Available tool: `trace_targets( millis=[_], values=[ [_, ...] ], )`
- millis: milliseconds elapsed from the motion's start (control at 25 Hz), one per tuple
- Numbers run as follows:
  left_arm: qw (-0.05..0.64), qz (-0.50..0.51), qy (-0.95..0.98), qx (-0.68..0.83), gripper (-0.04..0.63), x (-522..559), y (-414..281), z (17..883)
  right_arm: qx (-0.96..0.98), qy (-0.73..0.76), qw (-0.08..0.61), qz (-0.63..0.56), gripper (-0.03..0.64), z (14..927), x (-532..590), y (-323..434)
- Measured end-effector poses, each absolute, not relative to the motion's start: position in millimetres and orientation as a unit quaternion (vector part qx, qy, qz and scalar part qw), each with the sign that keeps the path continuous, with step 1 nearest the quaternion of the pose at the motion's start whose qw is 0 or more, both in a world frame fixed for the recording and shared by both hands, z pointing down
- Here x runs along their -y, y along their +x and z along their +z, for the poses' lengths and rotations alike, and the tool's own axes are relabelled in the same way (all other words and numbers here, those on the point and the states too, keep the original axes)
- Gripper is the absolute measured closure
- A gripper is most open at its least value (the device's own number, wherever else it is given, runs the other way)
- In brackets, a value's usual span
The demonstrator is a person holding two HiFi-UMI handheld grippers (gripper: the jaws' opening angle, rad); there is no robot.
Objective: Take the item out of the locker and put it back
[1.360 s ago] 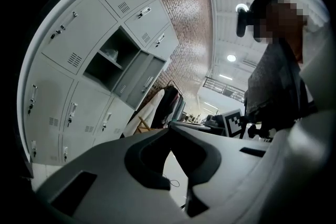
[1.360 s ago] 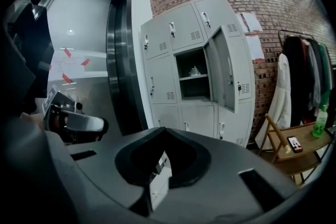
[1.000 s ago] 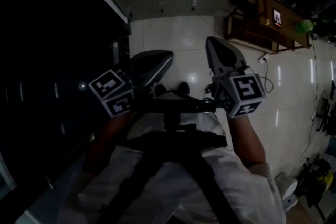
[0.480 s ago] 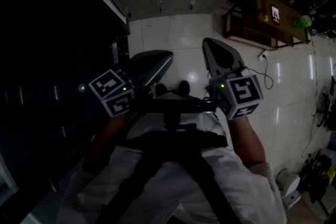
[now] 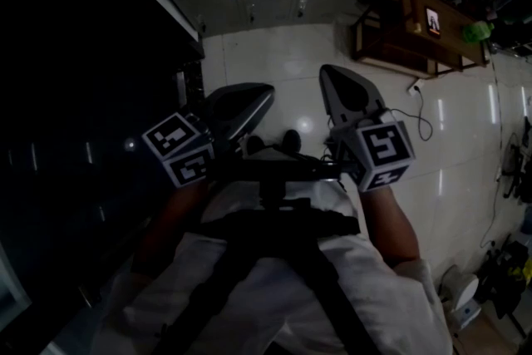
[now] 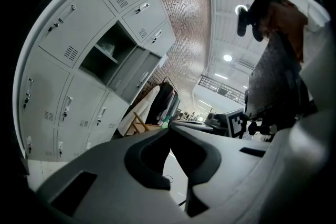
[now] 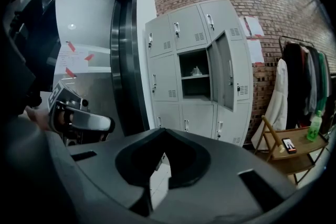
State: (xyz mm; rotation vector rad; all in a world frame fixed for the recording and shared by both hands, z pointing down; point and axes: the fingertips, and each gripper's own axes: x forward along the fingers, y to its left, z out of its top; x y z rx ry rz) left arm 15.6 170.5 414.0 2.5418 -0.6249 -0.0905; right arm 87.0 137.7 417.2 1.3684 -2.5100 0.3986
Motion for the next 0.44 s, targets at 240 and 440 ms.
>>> trace_targets(
  millis=[240,440],
  values=[
    [0.261,-0.036,0.939,0.223,0.592,-172,15,413,0.859,0.475,0.129,0.138,0.615,418,-140,85],
    [0.276,-0.038,0.929,0.243,0.592,-184,-3,420,0.868,0.453,0.140,0.148,0.615,427,-151,64]
  ],
)
